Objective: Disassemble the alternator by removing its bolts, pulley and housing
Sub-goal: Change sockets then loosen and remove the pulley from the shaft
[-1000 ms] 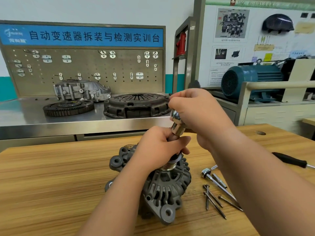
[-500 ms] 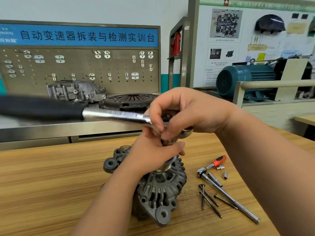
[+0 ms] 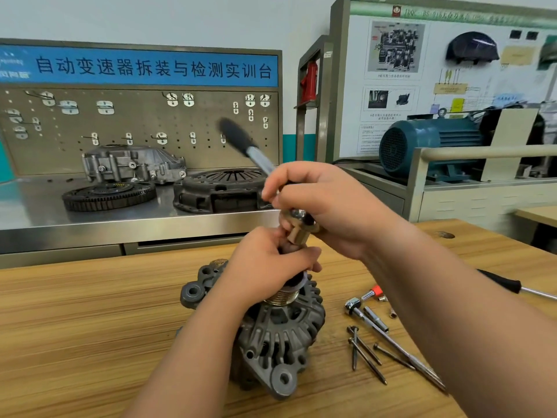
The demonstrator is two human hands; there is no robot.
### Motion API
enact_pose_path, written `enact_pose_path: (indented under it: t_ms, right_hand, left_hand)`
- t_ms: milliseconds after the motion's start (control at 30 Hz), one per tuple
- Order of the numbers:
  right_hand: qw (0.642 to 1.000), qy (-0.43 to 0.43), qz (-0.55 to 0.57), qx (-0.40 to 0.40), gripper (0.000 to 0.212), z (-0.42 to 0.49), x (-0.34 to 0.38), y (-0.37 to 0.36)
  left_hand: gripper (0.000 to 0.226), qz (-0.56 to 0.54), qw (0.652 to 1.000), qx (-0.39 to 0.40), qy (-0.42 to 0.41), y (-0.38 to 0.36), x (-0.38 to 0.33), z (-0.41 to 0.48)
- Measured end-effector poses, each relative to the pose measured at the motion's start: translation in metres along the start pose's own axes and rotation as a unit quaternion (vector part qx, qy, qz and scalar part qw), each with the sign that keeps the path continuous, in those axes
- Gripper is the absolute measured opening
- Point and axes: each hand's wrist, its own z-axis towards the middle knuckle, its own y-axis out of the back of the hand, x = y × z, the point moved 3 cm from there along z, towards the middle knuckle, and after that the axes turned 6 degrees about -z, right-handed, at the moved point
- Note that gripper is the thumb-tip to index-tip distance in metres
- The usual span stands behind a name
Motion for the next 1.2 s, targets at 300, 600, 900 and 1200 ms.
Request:
enact_pose_path:
  t_ms: [300, 600, 900, 1200]
  right_hand:
    - [0.963, 0.024, 0.102, 0.249, 0.022, 0.004, 0.008, -0.005]
    - [0.942, -0.051, 0.146, -0.297, 0.023, -0.012, -0.015, -0.013]
    - [0.983, 0.009, 0.150, 0.103, 0.023, 0.005, -0.012, 0.005]
    - [0.971, 0.028, 0.168, 0.168, 0.021, 0.011, -0.003, -0.005]
  left_hand:
    - [0.024, 0.012, 1.000, 0.004, -0.026, 0.001, 0.004, -0.003]
    - [0.050, 0.061, 0.998, -0.017, 0.011, -0.002, -0.001, 0.001]
    - [0.025, -0.024, 1.000, 0.014, 0.011, -0.002, 0.006, 0.004]
    - [0.019, -0.025, 0.999, 0.015, -0.026, 0.001, 0.002, 0.000]
